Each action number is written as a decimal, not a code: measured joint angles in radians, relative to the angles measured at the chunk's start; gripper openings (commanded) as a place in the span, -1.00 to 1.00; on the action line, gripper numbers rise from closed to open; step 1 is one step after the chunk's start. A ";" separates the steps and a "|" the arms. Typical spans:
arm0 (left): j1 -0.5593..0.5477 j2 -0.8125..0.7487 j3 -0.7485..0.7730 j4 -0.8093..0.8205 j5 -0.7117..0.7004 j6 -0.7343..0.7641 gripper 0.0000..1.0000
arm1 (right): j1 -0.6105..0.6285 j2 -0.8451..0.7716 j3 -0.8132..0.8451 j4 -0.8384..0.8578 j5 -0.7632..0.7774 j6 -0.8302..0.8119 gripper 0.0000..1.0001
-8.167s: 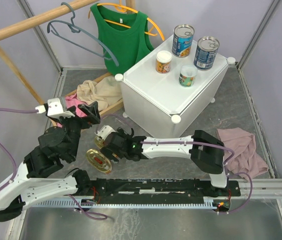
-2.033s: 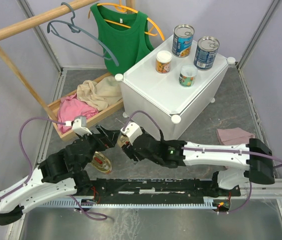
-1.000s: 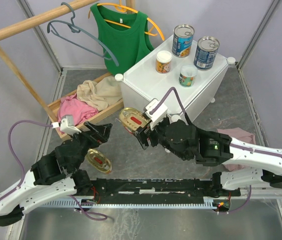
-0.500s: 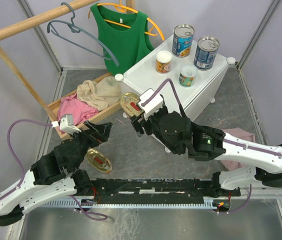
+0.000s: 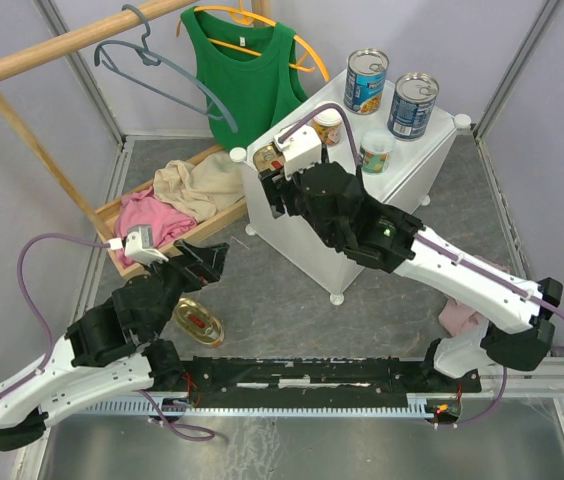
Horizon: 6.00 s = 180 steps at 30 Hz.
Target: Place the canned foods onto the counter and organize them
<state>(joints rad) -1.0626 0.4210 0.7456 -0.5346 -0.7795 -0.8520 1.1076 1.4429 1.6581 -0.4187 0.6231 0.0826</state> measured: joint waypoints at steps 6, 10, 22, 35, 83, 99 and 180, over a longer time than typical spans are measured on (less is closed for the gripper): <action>0.000 0.023 0.006 0.018 0.005 0.017 1.00 | -0.067 0.053 0.007 0.007 -0.053 0.008 -0.98; 0.000 0.026 0.007 0.022 0.005 0.024 1.00 | -0.106 0.077 0.007 0.029 -0.089 0.012 -0.98; 0.000 0.072 0.008 0.050 0.020 0.034 1.00 | -0.223 0.105 0.008 0.078 -0.217 0.037 -0.98; 0.000 0.130 0.013 0.090 0.024 0.039 1.00 | -0.334 0.124 -0.024 0.135 -0.362 0.055 -0.98; 0.000 0.163 0.015 0.118 0.031 0.042 0.99 | -0.411 0.087 -0.122 0.189 -0.660 -0.056 -0.98; 0.000 0.163 0.015 0.118 0.031 0.042 0.99 | -0.433 0.088 -0.106 0.158 -0.718 -0.066 -0.98; 0.000 0.087 -0.005 0.112 0.021 0.042 1.00 | -0.435 -0.034 -0.145 0.108 -0.743 -0.035 0.83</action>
<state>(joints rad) -1.0626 0.5083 0.7410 -0.4225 -0.7589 -0.8104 0.6727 1.4094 1.5135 -0.3111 -0.1200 0.0479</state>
